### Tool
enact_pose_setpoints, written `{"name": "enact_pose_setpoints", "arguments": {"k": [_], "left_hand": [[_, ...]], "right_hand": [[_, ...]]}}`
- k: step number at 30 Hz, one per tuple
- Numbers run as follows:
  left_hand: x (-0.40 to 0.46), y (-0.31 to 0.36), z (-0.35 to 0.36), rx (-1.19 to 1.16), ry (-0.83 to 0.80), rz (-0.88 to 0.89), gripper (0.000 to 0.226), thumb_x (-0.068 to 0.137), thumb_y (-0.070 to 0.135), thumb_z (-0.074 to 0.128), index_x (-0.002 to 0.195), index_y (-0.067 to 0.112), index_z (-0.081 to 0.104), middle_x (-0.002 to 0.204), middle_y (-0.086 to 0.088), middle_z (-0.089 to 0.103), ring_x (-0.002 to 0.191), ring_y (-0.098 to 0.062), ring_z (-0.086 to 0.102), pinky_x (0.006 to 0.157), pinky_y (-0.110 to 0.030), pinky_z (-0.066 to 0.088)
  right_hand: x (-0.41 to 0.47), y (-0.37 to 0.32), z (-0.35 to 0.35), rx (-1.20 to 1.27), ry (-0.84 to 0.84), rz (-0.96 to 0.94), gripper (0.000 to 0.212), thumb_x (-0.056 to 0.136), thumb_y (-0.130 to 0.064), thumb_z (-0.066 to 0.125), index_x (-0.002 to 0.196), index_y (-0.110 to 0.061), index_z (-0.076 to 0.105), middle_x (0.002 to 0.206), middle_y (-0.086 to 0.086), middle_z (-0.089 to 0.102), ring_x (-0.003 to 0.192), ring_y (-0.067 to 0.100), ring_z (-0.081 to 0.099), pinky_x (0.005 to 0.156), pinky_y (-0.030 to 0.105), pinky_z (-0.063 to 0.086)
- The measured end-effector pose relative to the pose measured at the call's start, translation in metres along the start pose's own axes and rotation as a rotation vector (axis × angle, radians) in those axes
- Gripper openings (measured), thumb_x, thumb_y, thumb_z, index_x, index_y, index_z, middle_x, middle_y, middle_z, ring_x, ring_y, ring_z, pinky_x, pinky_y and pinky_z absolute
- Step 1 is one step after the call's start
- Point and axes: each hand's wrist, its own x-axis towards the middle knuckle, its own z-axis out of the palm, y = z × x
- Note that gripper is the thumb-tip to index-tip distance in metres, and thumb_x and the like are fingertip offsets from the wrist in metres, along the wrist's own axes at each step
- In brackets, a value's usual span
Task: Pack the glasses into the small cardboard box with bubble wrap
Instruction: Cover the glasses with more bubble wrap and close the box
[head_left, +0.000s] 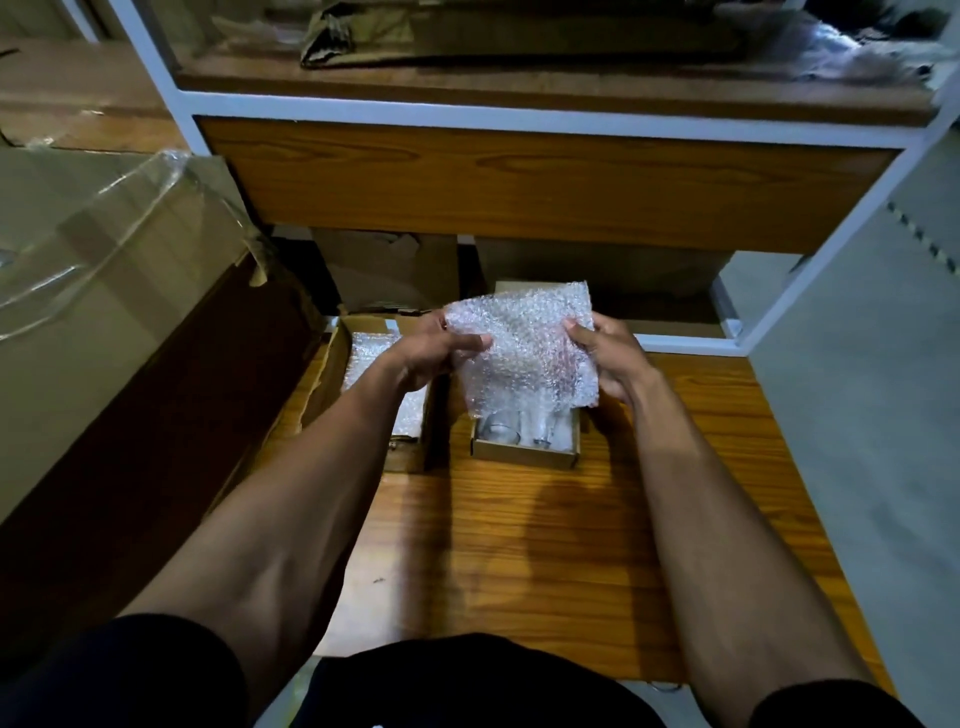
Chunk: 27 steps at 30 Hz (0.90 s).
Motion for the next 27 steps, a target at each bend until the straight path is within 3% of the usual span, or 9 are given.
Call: {"name": "enact_pose_setpoints", "arguments": {"k": [3,5,8,12,15,18,21,23,27], "left_hand": [[0.003,-0.002,0.004,-0.03,0.065,0.045,0.034,0.086,0.006,0.084,0.116,-0.002,0.07,0.108,-0.015,0.078,0.102,-0.026,0.076,0.095,-0.038,0.057],[0.006,-0.001,0.006,-0.039,0.108,0.111,0.039,0.087,0.004,0.082,0.123,-0.005,0.069,0.113,-0.016,0.077,0.101,-0.023,0.076,0.087,-0.03,0.059],[0.011,-0.002,0.008,-0.018,0.164,0.152,0.035,0.088,0.009,0.082,0.119,-0.004,0.071,0.111,-0.015,0.078,0.096,-0.018,0.075,0.081,-0.028,0.059],[0.013,-0.006,0.007,0.037,0.194,0.151,0.036,0.088,0.02,0.085,0.115,0.0,0.071,0.102,-0.009,0.078,0.077,-0.004,0.072,0.07,-0.021,0.057],[0.01,-0.008,0.005,-0.026,0.102,0.046,0.066,0.074,0.028,0.095,0.128,0.006,0.064,0.119,-0.008,0.077,0.104,-0.016,0.076,0.095,-0.034,0.056],[0.008,-0.011,0.005,0.055,0.057,0.039,0.045,0.085,0.008,0.085,0.125,0.006,0.065,0.092,0.001,0.08,0.082,-0.014,0.075,0.071,-0.028,0.056],[0.01,-0.014,0.004,0.02,0.1,0.053,0.044,0.088,0.002,0.081,0.129,0.0,0.065,0.111,-0.017,0.078,0.102,-0.03,0.075,0.084,-0.039,0.063],[0.009,-0.014,0.002,0.029,0.111,0.062,0.036,0.09,0.002,0.078,0.124,0.001,0.067,0.112,-0.017,0.076,0.1,-0.031,0.075,0.087,-0.043,0.064],[0.009,-0.013,0.0,0.059,0.076,0.108,0.014,0.094,-0.004,0.068,0.102,0.007,0.072,0.102,-0.01,0.075,0.091,-0.018,0.072,0.079,-0.033,0.063]], "right_hand": [[-0.012,-0.006,0.004,0.007,0.013,0.017,0.075,0.09,-0.028,0.081,0.154,-0.011,0.045,0.147,0.015,0.059,0.129,0.031,0.063,0.103,0.057,0.055],[-0.019,-0.011,0.008,0.0,0.035,0.018,0.06,0.099,-0.02,0.071,0.153,-0.015,0.044,0.148,0.011,0.058,0.127,0.026,0.063,0.108,0.053,0.052],[-0.019,-0.011,0.011,0.021,0.055,0.029,0.063,0.1,-0.016,0.068,0.155,-0.011,0.037,0.143,0.007,0.059,0.128,0.02,0.059,0.117,0.055,0.042],[-0.011,-0.005,0.005,-0.01,0.004,0.029,0.061,0.092,-0.018,0.077,0.147,-0.014,0.05,0.141,0.006,0.065,0.118,0.018,0.067,0.107,0.05,0.05],[0.001,0.006,-0.007,-0.055,0.025,0.018,0.066,0.087,-0.024,0.079,0.147,-0.012,0.054,0.135,0.006,0.07,0.125,0.025,0.066,0.116,0.062,0.041],[-0.001,0.005,-0.005,-0.081,0.03,0.047,0.051,0.099,-0.017,0.069,0.148,-0.011,0.053,0.137,0.01,0.068,0.125,0.028,0.066,0.112,0.058,0.048],[0.001,0.007,-0.009,-0.105,-0.04,0.089,0.061,0.096,-0.008,0.072,0.151,-0.012,0.048,0.138,0.008,0.067,0.126,0.025,0.065,0.115,0.051,0.045],[0.005,0.011,-0.014,-0.138,-0.05,0.092,0.055,0.094,-0.001,0.071,0.146,-0.01,0.053,0.137,0.011,0.068,0.123,0.024,0.068,0.114,0.048,0.048],[0.004,0.013,-0.018,-0.17,0.002,0.039,0.022,0.101,0.007,0.057,0.114,-0.009,0.067,0.119,0.012,0.072,0.113,0.023,0.071,0.084,0.024,0.06]]}}
